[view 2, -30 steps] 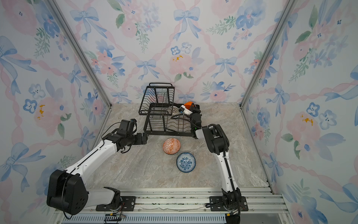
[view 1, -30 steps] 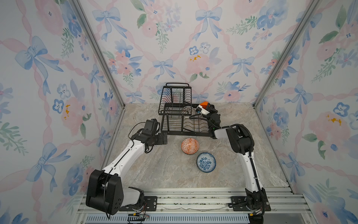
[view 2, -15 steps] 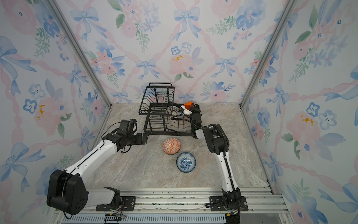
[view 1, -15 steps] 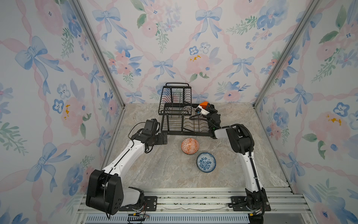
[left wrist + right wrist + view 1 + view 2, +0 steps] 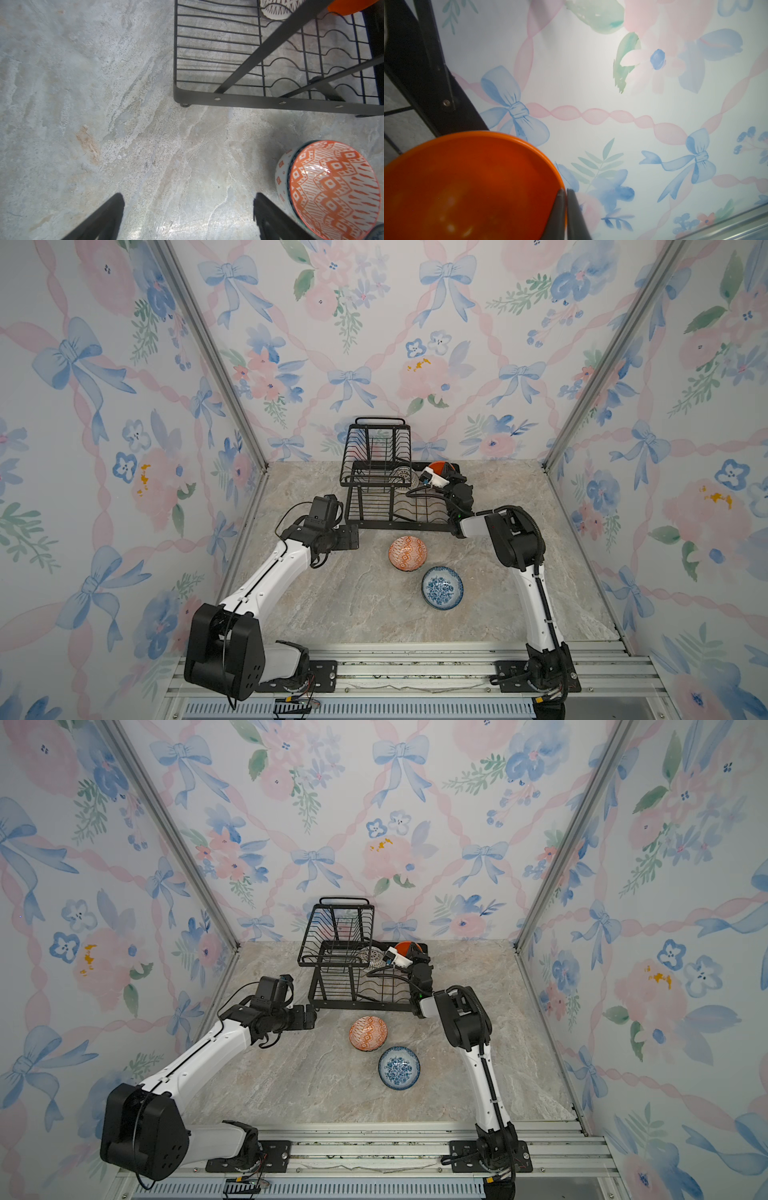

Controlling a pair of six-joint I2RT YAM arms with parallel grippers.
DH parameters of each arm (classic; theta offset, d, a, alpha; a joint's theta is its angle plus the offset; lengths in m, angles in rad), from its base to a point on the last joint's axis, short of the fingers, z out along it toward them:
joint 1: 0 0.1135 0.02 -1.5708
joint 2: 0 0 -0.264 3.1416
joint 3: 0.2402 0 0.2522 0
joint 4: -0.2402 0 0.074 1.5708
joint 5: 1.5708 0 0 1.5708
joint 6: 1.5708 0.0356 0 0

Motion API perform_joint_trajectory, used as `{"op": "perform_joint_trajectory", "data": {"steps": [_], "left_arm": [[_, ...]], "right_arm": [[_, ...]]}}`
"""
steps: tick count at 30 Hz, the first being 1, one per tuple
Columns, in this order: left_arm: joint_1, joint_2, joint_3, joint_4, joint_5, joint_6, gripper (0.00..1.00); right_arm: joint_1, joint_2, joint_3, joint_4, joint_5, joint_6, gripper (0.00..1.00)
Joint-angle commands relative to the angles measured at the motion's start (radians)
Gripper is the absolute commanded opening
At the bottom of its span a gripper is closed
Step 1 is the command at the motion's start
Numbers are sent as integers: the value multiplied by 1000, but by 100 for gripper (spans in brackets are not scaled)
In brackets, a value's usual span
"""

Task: Load bowls into a dish rack
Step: Place the bowl in the dish rack.

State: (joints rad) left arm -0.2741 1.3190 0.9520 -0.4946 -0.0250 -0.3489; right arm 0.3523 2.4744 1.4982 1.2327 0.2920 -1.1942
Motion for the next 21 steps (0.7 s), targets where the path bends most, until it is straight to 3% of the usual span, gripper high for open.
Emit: {"op": "perform_joint_trajectory", "data": {"steps": [1, 21], "left_arm": [[10, -9, -6, 2, 3, 15, 98], [10, -22, -9, 7, 11, 18, 98]], "right_arm": [[-12, 39, -14, 49, 15, 14, 2], [-2, -14, -49, 104, 36, 32, 3]]}}
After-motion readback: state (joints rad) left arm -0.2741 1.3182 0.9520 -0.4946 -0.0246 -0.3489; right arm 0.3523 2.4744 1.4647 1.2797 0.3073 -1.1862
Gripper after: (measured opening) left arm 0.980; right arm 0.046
